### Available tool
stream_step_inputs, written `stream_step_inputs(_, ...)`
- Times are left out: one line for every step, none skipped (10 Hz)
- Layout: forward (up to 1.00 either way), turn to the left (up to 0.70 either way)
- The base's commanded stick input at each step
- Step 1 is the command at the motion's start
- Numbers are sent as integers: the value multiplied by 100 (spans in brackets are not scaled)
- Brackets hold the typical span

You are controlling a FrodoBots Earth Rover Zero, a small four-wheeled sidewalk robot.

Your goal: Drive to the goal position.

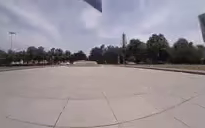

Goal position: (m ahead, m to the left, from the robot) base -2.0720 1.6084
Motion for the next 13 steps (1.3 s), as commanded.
stream_step_inputs(100, 0)
stream_step_inputs(100, 0)
stream_step_inputs(100, 0)
stream_step_inputs(100, 0)
stream_step_inputs(100, 0)
stream_step_inputs(100, 0)
stream_step_inputs(100, 0)
stream_step_inputs(100, 0)
stream_step_inputs(100, 0)
stream_step_inputs(100, 0)
stream_step_inputs(82, 0)
stream_step_inputs(20, 19)
stream_step_inputs(0, 75)
